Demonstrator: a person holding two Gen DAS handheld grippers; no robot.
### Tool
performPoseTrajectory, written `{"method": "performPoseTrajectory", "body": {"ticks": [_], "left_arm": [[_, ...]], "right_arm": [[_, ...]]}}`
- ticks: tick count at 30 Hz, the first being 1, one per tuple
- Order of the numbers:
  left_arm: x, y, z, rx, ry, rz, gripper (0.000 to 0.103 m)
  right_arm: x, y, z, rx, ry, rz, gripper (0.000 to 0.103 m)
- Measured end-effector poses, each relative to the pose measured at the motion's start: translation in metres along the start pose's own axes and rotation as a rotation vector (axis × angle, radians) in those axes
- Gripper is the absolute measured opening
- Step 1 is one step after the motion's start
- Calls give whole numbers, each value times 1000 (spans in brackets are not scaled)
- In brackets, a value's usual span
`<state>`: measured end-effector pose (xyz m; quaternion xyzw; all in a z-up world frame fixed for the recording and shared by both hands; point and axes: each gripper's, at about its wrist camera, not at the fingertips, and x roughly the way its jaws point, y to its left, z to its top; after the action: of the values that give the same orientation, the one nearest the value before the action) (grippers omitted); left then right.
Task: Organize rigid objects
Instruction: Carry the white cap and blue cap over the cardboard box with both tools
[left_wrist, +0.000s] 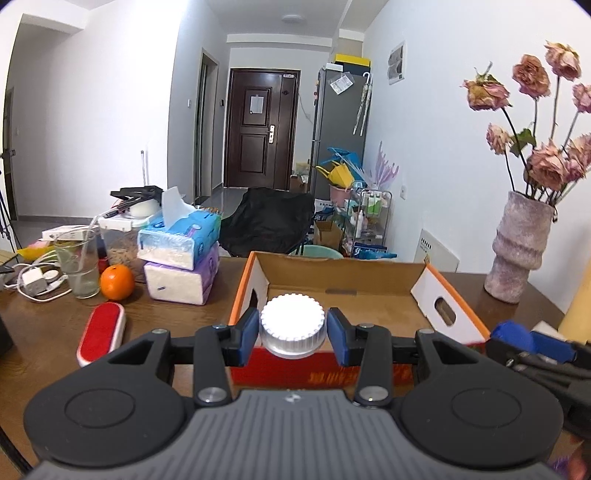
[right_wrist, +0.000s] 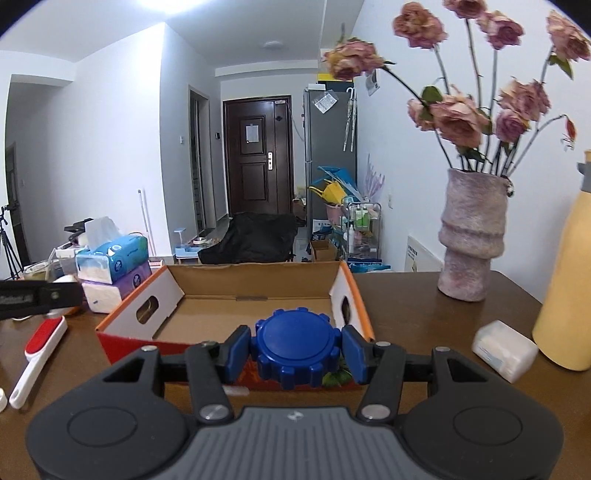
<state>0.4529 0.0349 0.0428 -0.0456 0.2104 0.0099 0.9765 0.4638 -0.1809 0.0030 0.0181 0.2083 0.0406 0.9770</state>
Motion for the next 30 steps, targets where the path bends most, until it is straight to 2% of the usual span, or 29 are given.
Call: {"method": "performPoseTrajectory", "body": {"ticks": [5,17,30], "left_arm": [[28,-1,9,-1,25,-12,42],[90,7,22,-11,76,24,42],[150,2,25,30,137,43,42]], "right_arm": [[27,12,7,-9,9,5,53],[91,35,26,-22,36,8,53],[144,30,29,-25,96,-15,53]]}}
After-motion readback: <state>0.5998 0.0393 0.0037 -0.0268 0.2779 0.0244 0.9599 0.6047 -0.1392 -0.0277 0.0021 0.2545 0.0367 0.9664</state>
